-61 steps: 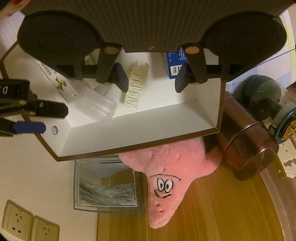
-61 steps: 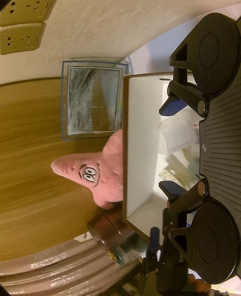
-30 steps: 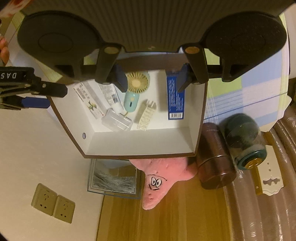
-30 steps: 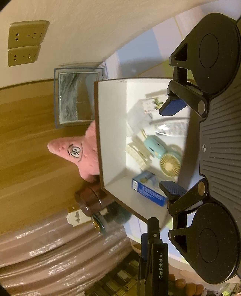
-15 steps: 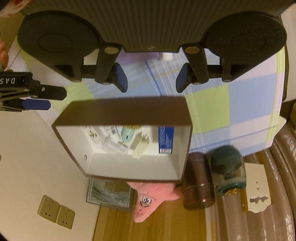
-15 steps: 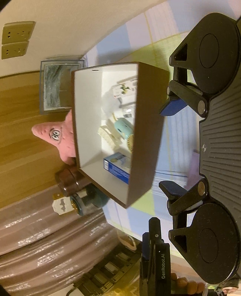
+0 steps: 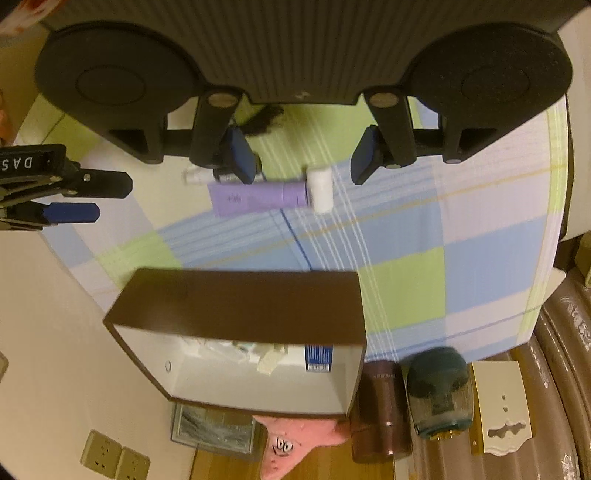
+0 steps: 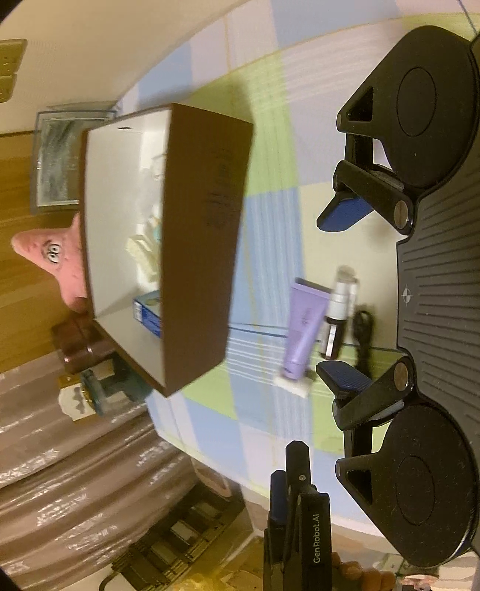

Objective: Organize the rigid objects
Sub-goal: 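Withdraw both tools from the box toward the cable and bottle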

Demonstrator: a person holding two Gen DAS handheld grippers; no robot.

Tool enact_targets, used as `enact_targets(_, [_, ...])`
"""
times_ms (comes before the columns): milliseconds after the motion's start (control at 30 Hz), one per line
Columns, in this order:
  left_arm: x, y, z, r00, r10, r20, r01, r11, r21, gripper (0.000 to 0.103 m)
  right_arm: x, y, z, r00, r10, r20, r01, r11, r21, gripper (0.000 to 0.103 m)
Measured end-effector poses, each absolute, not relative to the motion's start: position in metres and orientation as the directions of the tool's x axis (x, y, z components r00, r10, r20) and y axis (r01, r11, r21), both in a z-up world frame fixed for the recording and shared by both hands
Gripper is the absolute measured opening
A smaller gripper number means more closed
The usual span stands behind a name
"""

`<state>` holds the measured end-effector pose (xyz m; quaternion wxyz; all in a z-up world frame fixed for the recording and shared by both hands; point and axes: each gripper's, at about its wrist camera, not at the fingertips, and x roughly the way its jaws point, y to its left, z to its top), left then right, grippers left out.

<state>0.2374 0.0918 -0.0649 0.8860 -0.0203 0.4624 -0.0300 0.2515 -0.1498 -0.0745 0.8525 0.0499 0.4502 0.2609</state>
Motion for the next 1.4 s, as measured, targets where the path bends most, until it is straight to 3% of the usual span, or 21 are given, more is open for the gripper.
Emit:
enact_targets(700, [0.217,0.068,-0.107,0.491,-0.119,-0.863,0.115,0.991,-0.071,0.055,0.230,-0.149,-0.110,0.415,0.439,-0.796,-0.367,0.882,0.295,0.077])
enact_targets(1400, [0.242,0.029,-0.144,0.528,-0.136,-0.838,0.381,0.920,0.090,0.054,0.246,-0.172,-0.130,0.388,0.398,-0.831,-0.274,0.911,0.308,0.077])
